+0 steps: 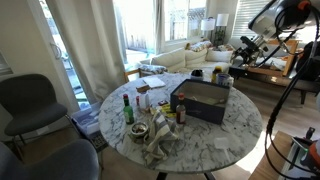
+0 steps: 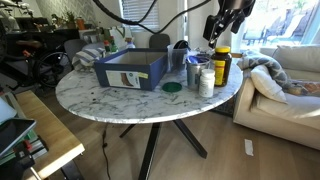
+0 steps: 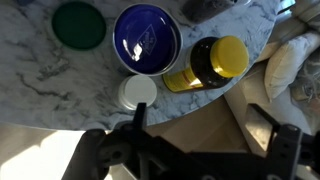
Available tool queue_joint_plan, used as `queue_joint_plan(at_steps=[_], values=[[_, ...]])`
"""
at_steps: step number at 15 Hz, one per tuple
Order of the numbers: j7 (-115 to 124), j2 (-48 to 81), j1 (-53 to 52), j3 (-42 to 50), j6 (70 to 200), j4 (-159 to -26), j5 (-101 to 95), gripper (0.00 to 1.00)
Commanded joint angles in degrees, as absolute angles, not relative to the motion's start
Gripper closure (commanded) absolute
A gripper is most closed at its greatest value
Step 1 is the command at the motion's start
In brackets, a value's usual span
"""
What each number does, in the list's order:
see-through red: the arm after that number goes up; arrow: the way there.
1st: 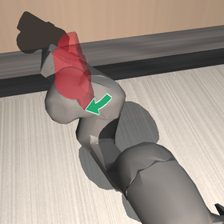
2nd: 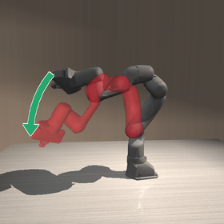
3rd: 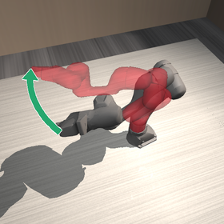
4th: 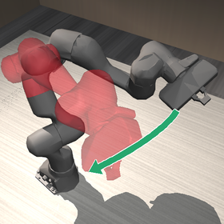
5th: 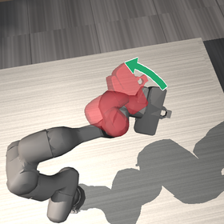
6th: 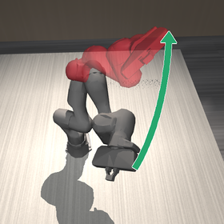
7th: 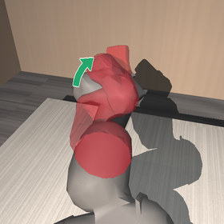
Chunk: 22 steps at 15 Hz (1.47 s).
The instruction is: Pick up the white medicine bottle and place it inside the shoe box
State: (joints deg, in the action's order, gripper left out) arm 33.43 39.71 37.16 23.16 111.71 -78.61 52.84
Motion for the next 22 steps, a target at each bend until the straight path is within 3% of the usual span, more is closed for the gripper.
queue_joint_plan(at_steps=[1,5,20,22], values=[[44.9,45.9,37.7,22.3,112.9,-74.3,49.4,0.0],[52.0,45.8,40.0,21.7,108.1,-75.3,45.2,0.0],[53.2,50.0,40.8,17.4,111.0,-72.1,45.4,0.0],[54.2,50.9,40.7,17.2,110.5,-71.2,45.0,0.08]])
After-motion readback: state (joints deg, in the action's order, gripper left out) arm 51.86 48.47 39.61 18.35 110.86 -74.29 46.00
